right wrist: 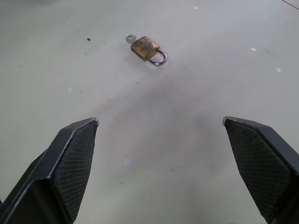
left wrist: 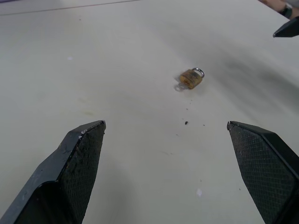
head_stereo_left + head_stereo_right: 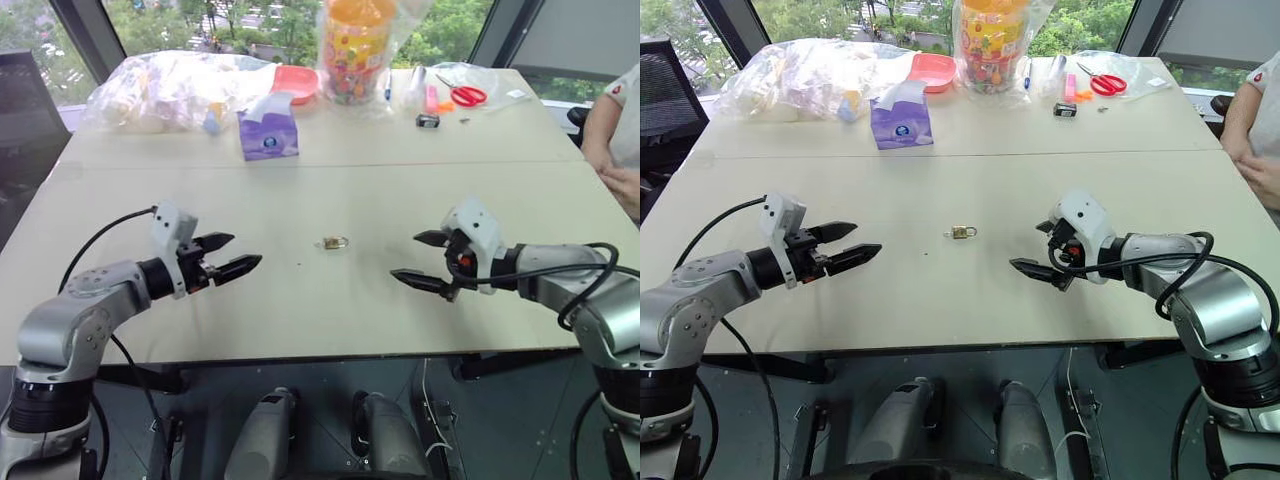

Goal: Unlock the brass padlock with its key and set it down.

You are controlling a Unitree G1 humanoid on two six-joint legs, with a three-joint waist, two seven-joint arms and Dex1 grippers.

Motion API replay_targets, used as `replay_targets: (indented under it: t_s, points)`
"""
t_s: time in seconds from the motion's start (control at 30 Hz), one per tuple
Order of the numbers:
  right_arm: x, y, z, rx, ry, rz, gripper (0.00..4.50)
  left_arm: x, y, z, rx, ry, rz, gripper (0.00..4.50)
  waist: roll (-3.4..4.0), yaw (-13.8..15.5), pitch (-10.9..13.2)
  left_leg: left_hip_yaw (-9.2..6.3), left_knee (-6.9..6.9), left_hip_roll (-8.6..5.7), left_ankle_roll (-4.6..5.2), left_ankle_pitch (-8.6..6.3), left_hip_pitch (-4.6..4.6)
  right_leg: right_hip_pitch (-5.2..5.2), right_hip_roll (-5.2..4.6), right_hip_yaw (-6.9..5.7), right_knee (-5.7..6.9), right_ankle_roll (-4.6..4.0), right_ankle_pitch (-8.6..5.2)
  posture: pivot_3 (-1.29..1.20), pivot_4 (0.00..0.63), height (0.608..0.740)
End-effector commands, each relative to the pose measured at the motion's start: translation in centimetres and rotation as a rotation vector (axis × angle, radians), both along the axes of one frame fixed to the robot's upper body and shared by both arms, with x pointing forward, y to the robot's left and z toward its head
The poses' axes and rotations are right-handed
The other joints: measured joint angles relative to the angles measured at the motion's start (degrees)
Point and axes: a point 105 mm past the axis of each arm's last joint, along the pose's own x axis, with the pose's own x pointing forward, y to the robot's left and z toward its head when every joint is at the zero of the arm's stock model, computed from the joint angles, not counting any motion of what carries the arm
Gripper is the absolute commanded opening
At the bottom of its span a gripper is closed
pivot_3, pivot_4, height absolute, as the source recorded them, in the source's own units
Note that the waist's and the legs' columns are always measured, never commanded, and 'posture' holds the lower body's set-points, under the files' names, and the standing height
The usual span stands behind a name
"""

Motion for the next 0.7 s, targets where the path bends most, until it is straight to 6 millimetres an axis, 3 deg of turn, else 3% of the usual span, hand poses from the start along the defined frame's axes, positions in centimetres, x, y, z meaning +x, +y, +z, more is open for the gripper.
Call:
replay_targets:
  t_s: [0.03,0.47,0.7]
  points:
    - [-0.1,0.6,1.1,0.005,-0.057,0.024,4.50,0.1,0.0,1.3,-0.021,-0.047,0.000,4.41,0.00,0.0,0.0,0.00,0.01,0.00,0.00,0.00,0.00,0.01,0.00,0.00,0.00,0.00,0.00,0.00,0.150,0.740]
    - [0.2,0.5,1.5,0.014,-0.055,0.020,4.50,0.1,-0.8,1.5,-0.039,-0.049,-0.024,4.41,0.00,0.1,0.0,0.01,0.03,-0.01,0.02,0.01,0.01,0.02,0.01,0.00,0.04,0.00,0.01,0.00,0.150,0.740]
    - [3.0,2.0,2.6,-0.062,-0.053,0.111,4.50,-0.1,0.7,3.3,0.126,-0.045,-0.155,4.41,0.00,-0.2,0.0,0.13,0.05,0.04,0.00,0.03,0.08,-0.03,0.10,0.00,0.11,-0.10,0.06,0.00,0.150,0.740]
